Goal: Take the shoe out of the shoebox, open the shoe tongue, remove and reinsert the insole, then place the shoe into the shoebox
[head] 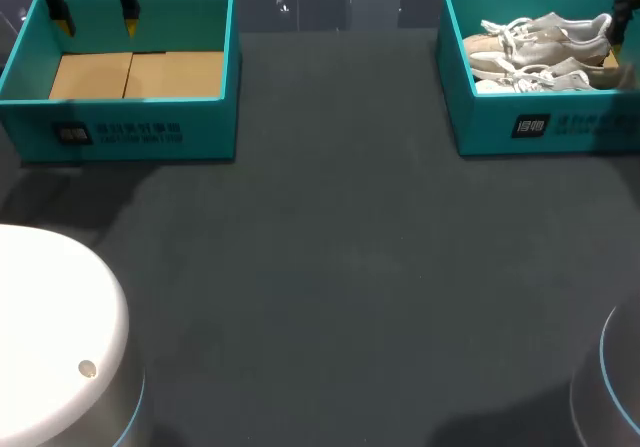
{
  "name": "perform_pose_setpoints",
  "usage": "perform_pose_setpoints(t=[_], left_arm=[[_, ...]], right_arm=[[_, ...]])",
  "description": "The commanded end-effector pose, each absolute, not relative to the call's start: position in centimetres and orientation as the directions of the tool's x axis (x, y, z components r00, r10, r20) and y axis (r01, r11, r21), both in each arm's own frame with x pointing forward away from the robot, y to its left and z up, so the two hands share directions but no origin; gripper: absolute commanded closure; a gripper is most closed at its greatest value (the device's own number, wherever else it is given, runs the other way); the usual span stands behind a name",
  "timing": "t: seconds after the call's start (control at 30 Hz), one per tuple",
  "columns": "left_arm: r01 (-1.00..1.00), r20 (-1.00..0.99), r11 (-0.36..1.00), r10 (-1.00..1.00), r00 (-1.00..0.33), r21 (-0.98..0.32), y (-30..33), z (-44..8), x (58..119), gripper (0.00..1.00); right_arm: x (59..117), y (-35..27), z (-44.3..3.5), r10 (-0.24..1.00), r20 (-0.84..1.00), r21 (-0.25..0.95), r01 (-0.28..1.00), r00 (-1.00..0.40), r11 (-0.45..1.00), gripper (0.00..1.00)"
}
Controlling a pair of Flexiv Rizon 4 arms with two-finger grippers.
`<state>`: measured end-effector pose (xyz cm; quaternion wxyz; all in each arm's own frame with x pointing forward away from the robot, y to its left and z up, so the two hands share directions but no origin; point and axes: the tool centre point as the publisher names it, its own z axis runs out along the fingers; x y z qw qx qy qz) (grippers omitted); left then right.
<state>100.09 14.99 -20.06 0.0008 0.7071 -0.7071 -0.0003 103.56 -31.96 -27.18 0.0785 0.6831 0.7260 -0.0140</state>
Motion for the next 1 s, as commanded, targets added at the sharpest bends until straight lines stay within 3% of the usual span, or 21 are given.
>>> perform_pose_setpoints(t=[0.03,0.2,1.0], left_arm=[[-1.000,0.000,0.000,-1.000,0.000,0.001,15.0,-20.0,100.1,0.00],[-1.000,0.000,0.000,-1.000,0.000,0.001,15.0,-20.0,100.1,0.00],[-1.000,0.000,0.000,-1.000,0.000,0.001,15.0,-20.0,100.1,0.00]], right_arm=[[104.3,-32.0,-27.8,0.989,-0.138,0.070,0.995,-0.056,0.066,0.12],[104.1,-32.3,-28.6,0.990,-0.129,0.057,0.997,-0.053,0.060,0.20],[102.8,-32.4,-31.8,0.995,-0.094,0.044,0.999,-0.025,0.029,0.18]])
